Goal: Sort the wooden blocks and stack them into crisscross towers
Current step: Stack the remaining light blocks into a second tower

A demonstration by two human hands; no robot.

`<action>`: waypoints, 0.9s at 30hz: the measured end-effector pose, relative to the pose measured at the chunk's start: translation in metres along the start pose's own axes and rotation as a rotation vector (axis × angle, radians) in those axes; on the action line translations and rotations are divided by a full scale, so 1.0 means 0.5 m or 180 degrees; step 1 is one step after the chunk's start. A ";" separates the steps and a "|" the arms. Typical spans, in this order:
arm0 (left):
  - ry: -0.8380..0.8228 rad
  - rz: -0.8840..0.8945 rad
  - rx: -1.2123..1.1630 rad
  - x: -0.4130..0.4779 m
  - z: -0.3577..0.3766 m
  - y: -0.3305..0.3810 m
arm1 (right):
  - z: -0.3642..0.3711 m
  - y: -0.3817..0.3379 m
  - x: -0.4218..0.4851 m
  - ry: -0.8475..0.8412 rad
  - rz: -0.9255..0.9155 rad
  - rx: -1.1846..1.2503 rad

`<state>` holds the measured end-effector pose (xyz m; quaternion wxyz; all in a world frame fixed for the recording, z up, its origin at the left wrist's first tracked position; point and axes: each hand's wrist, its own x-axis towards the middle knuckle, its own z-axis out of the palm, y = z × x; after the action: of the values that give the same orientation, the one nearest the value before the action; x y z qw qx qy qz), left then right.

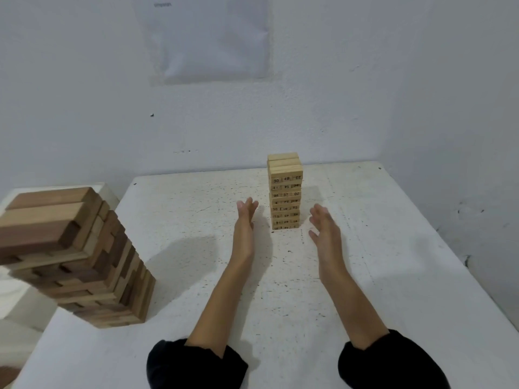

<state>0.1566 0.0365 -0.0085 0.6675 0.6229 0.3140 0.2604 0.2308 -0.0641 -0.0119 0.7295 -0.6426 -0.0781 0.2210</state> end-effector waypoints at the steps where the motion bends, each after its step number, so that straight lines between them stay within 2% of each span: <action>1: -0.0075 -0.0068 0.0018 -0.010 0.000 -0.007 | 0.003 0.011 -0.006 -0.0033 0.0015 -0.0100; 5: -0.0470 -0.0127 -0.0044 -0.037 0.018 -0.004 | 0.016 0.034 -0.020 -0.0185 -0.0034 -0.0325; 9: -0.0647 -0.0034 -0.0068 -0.045 0.039 0.005 | 0.017 0.035 -0.022 -0.0175 -0.0049 -0.0345; 27: -0.0690 0.0073 0.0068 -0.043 0.051 -0.009 | 0.015 0.033 -0.029 -0.0233 -0.0082 -0.0449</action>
<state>0.1610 0.0029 -0.0104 0.6878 0.6581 0.2356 0.1958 0.2113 -0.0620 -0.0241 0.6818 -0.6828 -0.1284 0.2290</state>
